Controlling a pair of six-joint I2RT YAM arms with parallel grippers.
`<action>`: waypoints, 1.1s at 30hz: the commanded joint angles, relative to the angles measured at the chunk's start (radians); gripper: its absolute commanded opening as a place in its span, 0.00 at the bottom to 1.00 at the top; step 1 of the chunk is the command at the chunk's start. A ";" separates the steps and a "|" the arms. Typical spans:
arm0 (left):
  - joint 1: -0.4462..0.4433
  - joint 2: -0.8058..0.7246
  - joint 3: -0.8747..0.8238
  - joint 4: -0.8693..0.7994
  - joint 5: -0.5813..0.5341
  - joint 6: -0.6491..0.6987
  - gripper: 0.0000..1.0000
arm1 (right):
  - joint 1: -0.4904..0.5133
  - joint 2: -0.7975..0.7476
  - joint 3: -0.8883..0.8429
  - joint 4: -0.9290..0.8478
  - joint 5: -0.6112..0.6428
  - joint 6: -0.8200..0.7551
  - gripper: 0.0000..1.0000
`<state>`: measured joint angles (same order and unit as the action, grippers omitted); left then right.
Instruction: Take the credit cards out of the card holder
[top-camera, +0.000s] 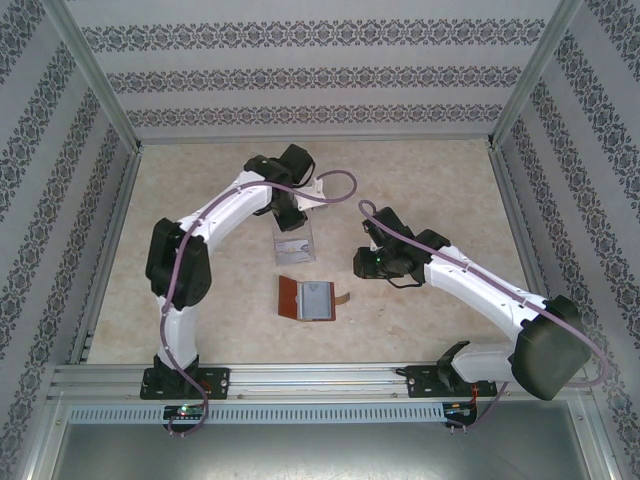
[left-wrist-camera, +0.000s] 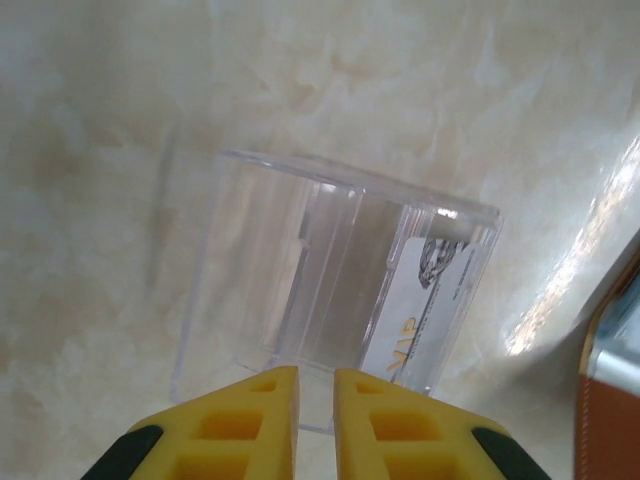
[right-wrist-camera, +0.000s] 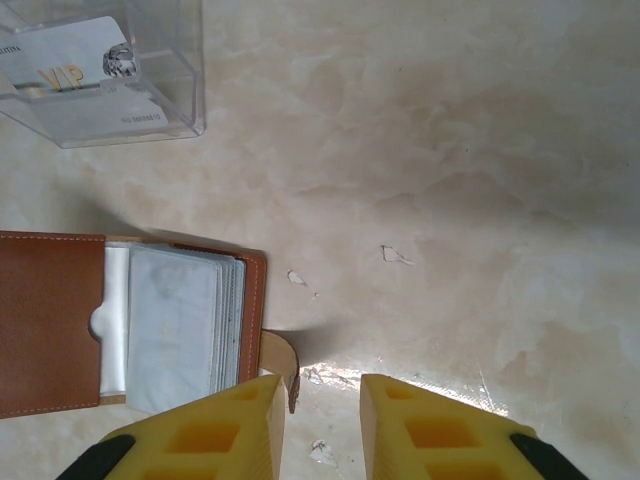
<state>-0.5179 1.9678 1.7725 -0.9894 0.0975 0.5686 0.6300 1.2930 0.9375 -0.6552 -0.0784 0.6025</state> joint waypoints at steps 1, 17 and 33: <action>-0.008 -0.078 -0.068 0.121 0.015 -0.175 0.19 | -0.007 -0.001 0.014 -0.015 -0.001 0.014 0.28; -0.006 -0.272 -0.255 0.235 0.115 -0.730 0.22 | 0.064 -0.008 0.019 -0.017 0.022 0.076 0.28; -0.083 -0.390 -0.444 0.291 0.197 -1.037 0.25 | 0.126 0.055 0.078 0.038 -0.034 0.100 0.28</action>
<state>-0.5644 1.6112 1.3567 -0.7254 0.2878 -0.3901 0.7429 1.3209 0.9878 -0.6365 -0.0872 0.6857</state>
